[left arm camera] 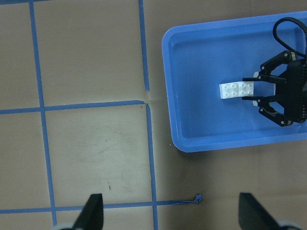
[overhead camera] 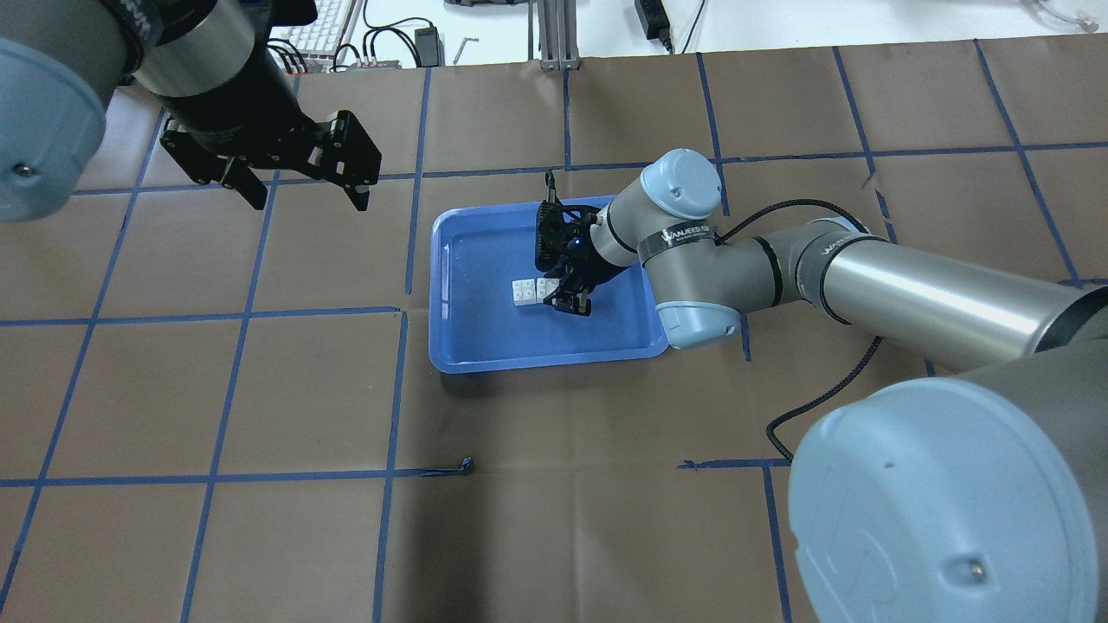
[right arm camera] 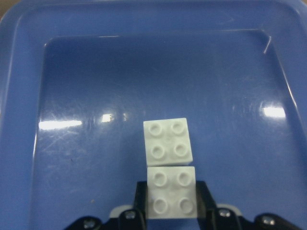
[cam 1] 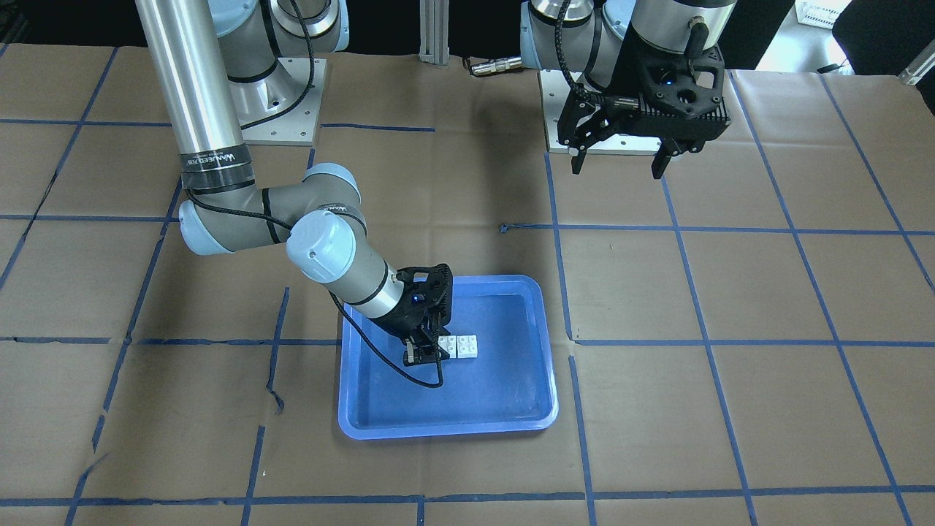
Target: Assemble white blocks and place on blue tray
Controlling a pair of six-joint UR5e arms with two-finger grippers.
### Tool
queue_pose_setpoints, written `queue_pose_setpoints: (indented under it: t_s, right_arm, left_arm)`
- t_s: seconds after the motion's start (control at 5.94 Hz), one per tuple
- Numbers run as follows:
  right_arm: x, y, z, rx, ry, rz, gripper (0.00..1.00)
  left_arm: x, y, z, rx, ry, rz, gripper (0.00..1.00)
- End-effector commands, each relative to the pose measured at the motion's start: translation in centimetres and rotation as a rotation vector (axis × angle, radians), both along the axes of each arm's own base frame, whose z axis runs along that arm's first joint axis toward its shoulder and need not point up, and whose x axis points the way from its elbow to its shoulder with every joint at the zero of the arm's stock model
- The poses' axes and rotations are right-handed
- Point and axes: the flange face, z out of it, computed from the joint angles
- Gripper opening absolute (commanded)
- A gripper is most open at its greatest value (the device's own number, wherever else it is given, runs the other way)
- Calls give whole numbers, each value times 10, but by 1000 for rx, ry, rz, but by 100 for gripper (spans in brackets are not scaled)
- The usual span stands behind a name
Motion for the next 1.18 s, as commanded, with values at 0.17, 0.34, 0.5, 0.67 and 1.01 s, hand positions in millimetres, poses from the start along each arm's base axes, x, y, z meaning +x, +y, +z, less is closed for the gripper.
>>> queue_pose_setpoints:
  t_s: [0.17, 0.34, 0.5, 0.67, 1.01]
  right_arm:
    - [1, 0, -1, 7, -5, -9, 33]
    - [1, 0, -1, 8, -5, -12, 33]
    - [1, -1, 1, 7, -9, -28, 33]
    - [1, -1, 1, 2, -11, -29, 33]
    - [1, -1, 1, 2, -11, -31, 33]
  left_arm:
    - [0, 2, 2, -1, 0, 1, 99]
    - [0, 2, 1, 1, 0, 2, 99]
    - [0, 2, 2, -1, 0, 2, 99]
    - [0, 2, 2, -1, 0, 2, 99]
    - [0, 2, 2, -1, 0, 2, 99]
